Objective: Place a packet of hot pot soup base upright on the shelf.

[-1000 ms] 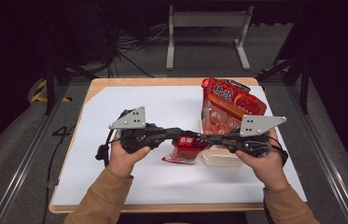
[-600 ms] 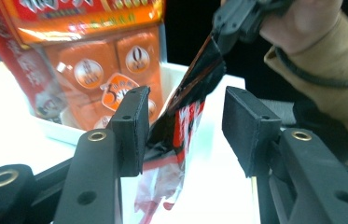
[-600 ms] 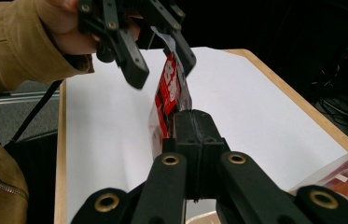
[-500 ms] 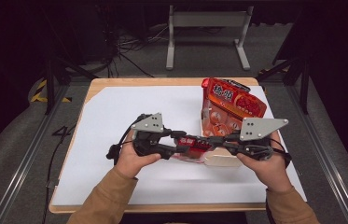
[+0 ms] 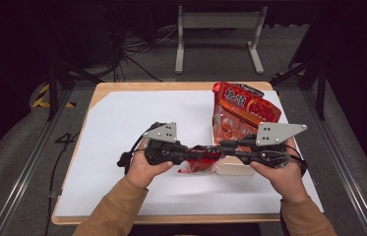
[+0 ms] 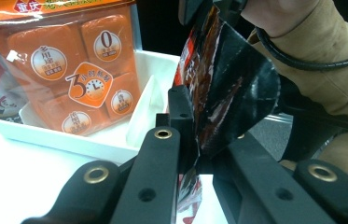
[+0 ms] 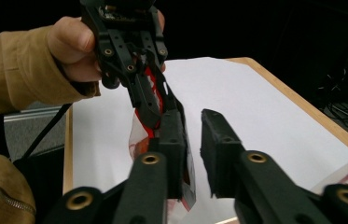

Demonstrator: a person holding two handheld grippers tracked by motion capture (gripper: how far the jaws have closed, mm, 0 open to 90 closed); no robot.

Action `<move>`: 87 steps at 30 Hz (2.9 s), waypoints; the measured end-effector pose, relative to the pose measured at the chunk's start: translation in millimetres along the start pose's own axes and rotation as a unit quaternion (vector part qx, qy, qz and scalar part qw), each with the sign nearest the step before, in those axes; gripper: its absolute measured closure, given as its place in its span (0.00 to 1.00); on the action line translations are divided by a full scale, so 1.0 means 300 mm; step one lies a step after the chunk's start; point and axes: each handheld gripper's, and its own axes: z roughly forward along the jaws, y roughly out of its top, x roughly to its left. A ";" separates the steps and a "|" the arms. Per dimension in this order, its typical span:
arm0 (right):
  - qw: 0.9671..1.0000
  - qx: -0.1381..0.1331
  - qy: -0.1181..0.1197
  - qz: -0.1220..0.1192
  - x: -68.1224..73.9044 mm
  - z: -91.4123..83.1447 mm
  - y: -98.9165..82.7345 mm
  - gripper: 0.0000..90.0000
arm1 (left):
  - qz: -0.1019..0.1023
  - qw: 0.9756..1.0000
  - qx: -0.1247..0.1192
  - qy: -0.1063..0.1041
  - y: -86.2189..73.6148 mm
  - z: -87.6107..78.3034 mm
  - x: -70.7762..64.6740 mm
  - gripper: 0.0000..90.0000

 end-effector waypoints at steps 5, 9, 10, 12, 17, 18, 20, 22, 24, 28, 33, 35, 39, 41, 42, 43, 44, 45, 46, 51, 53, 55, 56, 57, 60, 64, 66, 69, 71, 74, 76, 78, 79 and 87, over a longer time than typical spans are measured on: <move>0.999 -0.027 -0.021 0.026 -0.019 -0.037 -0.027 0.71 | -0.013 1.000 -0.018 -0.004 -0.002 -0.003 0.018 1.00; 0.997 -0.052 -0.032 0.053 -0.034 -0.078 -0.052 0.66 | -0.024 0.999 -0.028 -0.004 -0.008 -0.006 0.034 1.00; 0.996 -0.061 -0.035 0.061 -0.037 -0.090 -0.059 0.64 | -0.025 0.999 -0.030 -0.005 -0.008 -0.008 0.038 1.00; 0.994 -0.063 -0.053 0.069 -0.043 -0.114 -0.070 0.63 | -0.029 0.999 -0.038 -0.008 -0.007 -0.010 0.042 1.00; 0.990 -0.059 -0.093 0.088 -0.065 -0.187 -0.103 0.63 | -0.029 0.998 -0.049 -0.016 0.001 -0.010 0.049 1.00; 0.990 -0.059 -0.093 0.088 -0.065 -0.187 -0.103 0.63 | -0.029 0.998 -0.049 -0.016 0.001 -0.010 0.049 1.00; 0.986 -0.061 -0.111 0.103 -0.090 -0.229 -0.127 0.64 | -0.026 0.998 -0.055 -0.022 0.007 -0.007 0.055 1.00; 0.985 -0.058 -0.122 0.106 -0.097 -0.239 -0.136 0.64 | -0.027 0.998 -0.057 -0.023 0.008 -0.006 0.055 1.00; 0.983 -0.052 -0.138 0.113 -0.115 -0.260 -0.157 0.64 | -0.024 0.997 -0.062 -0.027 0.011 -0.004 0.059 1.00; 0.979 -0.044 -0.156 0.127 -0.144 -0.287 -0.190 0.64 | -0.024 0.996 -0.074 -0.033 0.020 -0.003 0.067 1.00; 0.974 -0.038 -0.172 0.143 -0.174 -0.305 -0.226 0.63 | -0.020 0.996 -0.080 -0.034 0.037 -0.002 0.076 1.00; 0.972 -0.033 -0.181 0.147 -0.185 -0.310 -0.239 0.63 | -0.020 0.996 -0.083 -0.033 0.045 0.000 0.081 1.00; 0.966 -0.026 -0.202 0.158 -0.199 -0.319 -0.258 0.59 | -0.021 0.996 -0.087 -0.029 0.057 0.006 0.091 1.00; 0.964 -0.025 -0.211 0.162 -0.205 -0.323 -0.265 0.58 | -0.020 0.995 -0.088 -0.027 0.065 0.010 0.101 1.00; 0.963 -0.022 -0.214 0.162 -0.207 -0.325 -0.268 0.58 | -0.022 0.995 -0.090 -0.028 0.068 0.011 0.105 1.00; 0.962 -0.021 -0.217 0.163 -0.209 -0.327 -0.272 0.58 | -0.021 0.995 -0.091 -0.028 0.072 0.014 0.109 1.00; 0.962 -0.019 -0.220 0.163 -0.212 -0.329 -0.275 0.58 | -0.021 0.995 -0.090 -0.028 0.077 0.018 0.112 1.00; 0.962 -0.019 -0.220 0.163 -0.212 -0.329 -0.275 0.58 | -0.021 0.995 -0.090 -0.028 0.077 0.018 0.112 1.00; 0.961 -0.018 -0.222 0.165 -0.215 -0.331 -0.280 0.58 | -0.019 0.996 -0.087 -0.028 0.081 0.022 0.115 1.00; 0.957 -0.012 -0.231 0.174 -0.233 -0.339 -0.308 0.57 | -0.015 0.996 -0.086 -0.032 0.096 0.044 0.125 1.00; 0.956 -0.009 -0.233 0.176 -0.239 -0.342 -0.316 0.57 | -0.014 0.996 -0.087 -0.035 0.103 0.052 0.127 1.00; 0.956 -0.009 -0.234 0.179 -0.244 -0.343 -0.324 0.57 | -0.012 0.996 -0.085 -0.038 0.111 0.061 0.127 1.00; 0.955 -0.010 -0.235 0.180 -0.247 -0.344 -0.328 0.57 | -0.010 0.996 -0.085 -0.039 0.117 0.068 0.126 1.00; 0.955 -0.009 -0.236 0.182 -0.249 -0.346 -0.332 0.56 | -0.008 0.996 -0.085 -0.040 0.120 0.072 0.126 1.00; 0.954 -0.010 -0.236 0.185 -0.253 -0.348 -0.337 0.56 | -0.006 0.995 -0.085 -0.043 0.127 0.086 0.125 1.00; 0.954 -0.012 -0.240 0.181 -0.253 -0.354 -0.336 0.56 | -0.005 0.995 -0.084 -0.048 0.135 0.114 0.129 1.00; 0.953 -0.011 -0.241 0.181 -0.253 -0.355 -0.337 0.56 | -0.004 0.995 -0.084 -0.051 0.140 0.126 0.131 1.00; 0.953 -0.010 -0.243 0.182 -0.255 -0.358 -0.340 0.56 | -0.005 0.995 -0.085 -0.055 0.146 0.143 0.130 1.00; 0.952 -0.011 -0.244 0.184 -0.258 -0.360 -0.344 0.56 | -0.001 0.995 -0.084 -0.055 0.150 0.150 0.131 1.00; 0.951 -0.012 -0.246 0.186 -0.260 -0.364 -0.349 0.55 | 0.000 0.995 -0.088 -0.053 0.152 0.163 0.131 1.00; 0.950 -0.013 -0.247 0.189 -0.262 -0.363 -0.353 0.55 | 0.002 0.995 -0.090 -0.049 0.151 0.171 0.134 1.00; 0.950 -0.013 -0.249 0.189 -0.264 -0.362 -0.356 0.53 | 0.003 0.995 -0.092 -0.046 0.149 0.179 0.137 1.00; 0.949 -0.014 -0.250 0.191 -0.265 -0.360 -0.357 0.52 | 0.002 0.995 -0.093 -0.045 0.148 0.183 0.138 1.00; 0.946 -0.014 -0.258 0.194 -0.272 -0.352 -0.365 0.49 | 0.003 0.994 -0.098 -0.046 0.140 0.217 0.141 1.00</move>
